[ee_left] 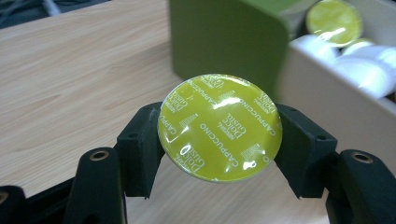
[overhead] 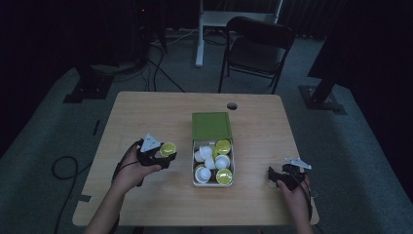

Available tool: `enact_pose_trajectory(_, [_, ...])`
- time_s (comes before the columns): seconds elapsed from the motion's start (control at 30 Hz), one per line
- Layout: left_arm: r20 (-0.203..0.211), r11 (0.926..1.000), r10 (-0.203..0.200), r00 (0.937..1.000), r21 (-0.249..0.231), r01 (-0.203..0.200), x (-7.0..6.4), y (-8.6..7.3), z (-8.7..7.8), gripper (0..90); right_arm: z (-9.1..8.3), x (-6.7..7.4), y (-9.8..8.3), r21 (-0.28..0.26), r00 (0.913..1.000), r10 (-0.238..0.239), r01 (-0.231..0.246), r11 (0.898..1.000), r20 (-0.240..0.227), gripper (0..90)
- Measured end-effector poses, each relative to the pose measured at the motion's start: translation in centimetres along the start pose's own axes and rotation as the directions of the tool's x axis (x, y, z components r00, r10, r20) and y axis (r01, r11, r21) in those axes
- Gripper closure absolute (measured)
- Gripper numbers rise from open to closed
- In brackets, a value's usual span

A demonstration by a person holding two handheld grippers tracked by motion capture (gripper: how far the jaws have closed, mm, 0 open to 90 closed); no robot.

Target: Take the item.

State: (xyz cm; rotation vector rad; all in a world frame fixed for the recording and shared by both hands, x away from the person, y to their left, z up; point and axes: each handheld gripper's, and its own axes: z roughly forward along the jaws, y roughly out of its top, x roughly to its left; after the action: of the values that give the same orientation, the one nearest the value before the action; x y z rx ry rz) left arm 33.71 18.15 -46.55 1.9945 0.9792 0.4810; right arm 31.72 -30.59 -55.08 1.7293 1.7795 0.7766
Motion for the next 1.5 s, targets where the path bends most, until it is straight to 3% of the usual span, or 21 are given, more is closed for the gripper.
enact_pose_trajectory(0.43, [-0.052,0.9984,-0.056,0.9971,0.008,0.057,1.7,-2.4,-0.4,38.0,0.0,0.0,0.0,0.000,1.0000,0.000,0.000,1.000,0.000,12.1])
enact_pose_trajectory(0.83, [-0.109,0.9951,-0.097,0.9893,0.004,0.098,3.1,-4.3,-1.1,38.0,0.0,0.0,0.0,0.000,1.0000,0.000,0.000,1.000,0.000,12.1])
enact_pose_trajectory(0.97, [-0.134,0.9912,-0.132,0.9822,-0.013,0.132,3.8,-5.0,-1.4,38.0,0.0,0.0,0.0,0.000,1.0000,0.000,0.000,1.000,0.000,12.1])
enact_pose_trajectory(1.5, [-0.232,0.9812,-0.193,0.9533,-0.041,0.189,5.4,-7.3,-2.6,38.0,0.0,0.0,0.0,0.000,1.0000,0.001,-0.001,1.000,0.000,12.1])
